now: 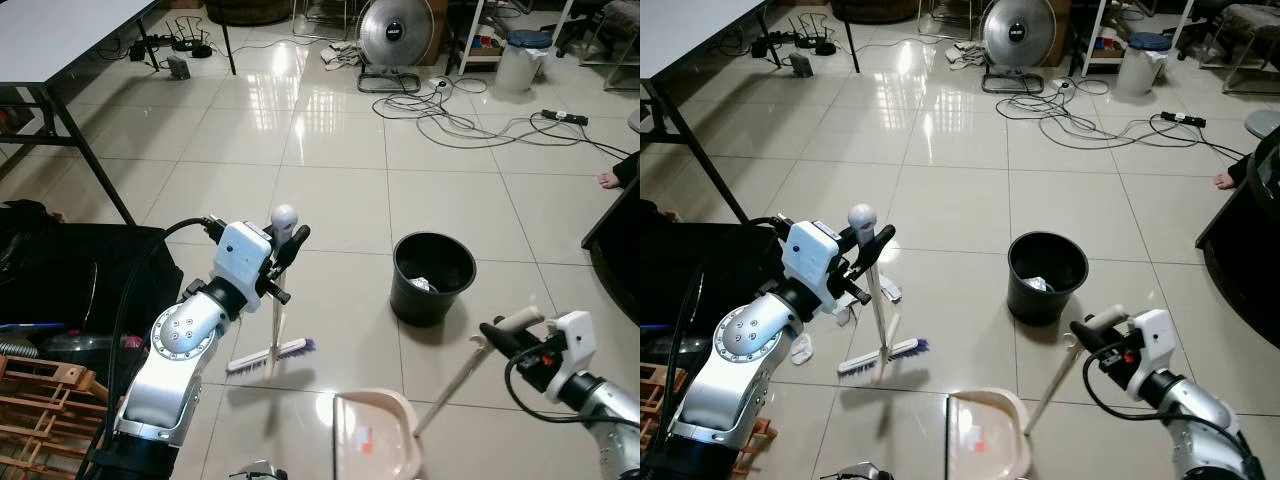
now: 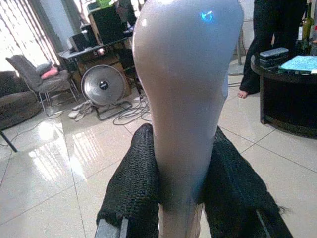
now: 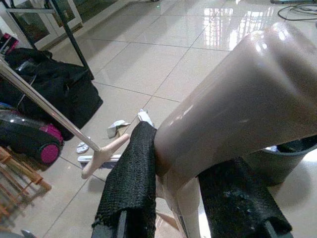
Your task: Sweep floor
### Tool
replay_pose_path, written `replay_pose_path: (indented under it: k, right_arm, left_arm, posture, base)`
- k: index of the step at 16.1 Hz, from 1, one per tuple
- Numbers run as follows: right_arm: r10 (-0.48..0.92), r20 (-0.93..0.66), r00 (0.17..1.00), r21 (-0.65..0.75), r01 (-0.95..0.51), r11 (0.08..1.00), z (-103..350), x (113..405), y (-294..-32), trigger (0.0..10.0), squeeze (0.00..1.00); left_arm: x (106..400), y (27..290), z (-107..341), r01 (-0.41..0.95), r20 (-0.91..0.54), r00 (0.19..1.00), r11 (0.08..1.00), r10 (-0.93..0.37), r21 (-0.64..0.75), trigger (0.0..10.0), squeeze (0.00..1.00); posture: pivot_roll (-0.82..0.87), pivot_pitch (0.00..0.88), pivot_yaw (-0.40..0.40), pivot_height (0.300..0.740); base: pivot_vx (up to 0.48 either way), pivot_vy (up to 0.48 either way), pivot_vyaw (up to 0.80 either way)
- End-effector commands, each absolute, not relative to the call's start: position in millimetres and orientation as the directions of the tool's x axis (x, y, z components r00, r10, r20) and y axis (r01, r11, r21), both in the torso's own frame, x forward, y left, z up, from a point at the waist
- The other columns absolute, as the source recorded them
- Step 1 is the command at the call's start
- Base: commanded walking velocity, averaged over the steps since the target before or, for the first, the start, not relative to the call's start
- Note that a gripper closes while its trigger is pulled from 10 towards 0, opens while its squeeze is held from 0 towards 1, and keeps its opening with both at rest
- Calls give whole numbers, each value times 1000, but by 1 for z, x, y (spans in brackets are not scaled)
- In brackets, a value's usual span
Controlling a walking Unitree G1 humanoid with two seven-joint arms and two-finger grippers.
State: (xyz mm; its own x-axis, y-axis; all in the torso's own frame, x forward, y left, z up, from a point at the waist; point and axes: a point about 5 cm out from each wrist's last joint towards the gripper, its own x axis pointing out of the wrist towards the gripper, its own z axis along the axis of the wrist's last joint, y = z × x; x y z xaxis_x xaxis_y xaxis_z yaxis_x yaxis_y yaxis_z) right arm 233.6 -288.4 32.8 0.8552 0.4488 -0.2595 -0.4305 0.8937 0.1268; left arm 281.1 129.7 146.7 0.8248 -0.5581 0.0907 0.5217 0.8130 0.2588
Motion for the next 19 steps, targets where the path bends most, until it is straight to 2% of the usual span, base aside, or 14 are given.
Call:
replay_pose_path:
  k: [1,7,8,9,15,19]
  right_arm:
    - [458,-231,858,88,-451,888,46,245,-290,0,0]
    - [437,-256,862,68,-435,898,45,252,-287,0,0]
    - [426,-262,866,43,-431,901,44,252,-287,5569,0]
    - [408,-260,875,29,-415,909,44,251,-289,10000,0]
    - [232,-199,952,-25,-241,970,47,254,-302,10000,0]
    - [217,-173,961,8,-219,976,45,258,-297,10000,0]
  left_arm:
    - [283,129,161,521,135,810,805,-571,283,10000,0]
    - [283,132,160,524,121,813,806,-570,277,10000,0]
    - [283,132,160,526,119,811,804,-572,277,10000,0]
    - [283,133,160,528,117,811,803,-574,276,10000,0]
    - [283,132,158,538,113,806,798,-581,272,10000,0]
    - [283,132,160,532,115,808,799,-578,279,10000,0]
  posture:
    - [87,45,59,740]
    - [92,46,56,740]
    - [91,48,60,740]
    - [91,48,61,740]
    - [92,53,73,740]
    - [107,65,76,740]
  base:
    - [0,0,0]
    - [0,0,0]
    - [0,0,0]
    - [0,0,0]
    - [0,0,0]
    - [0,0,0]
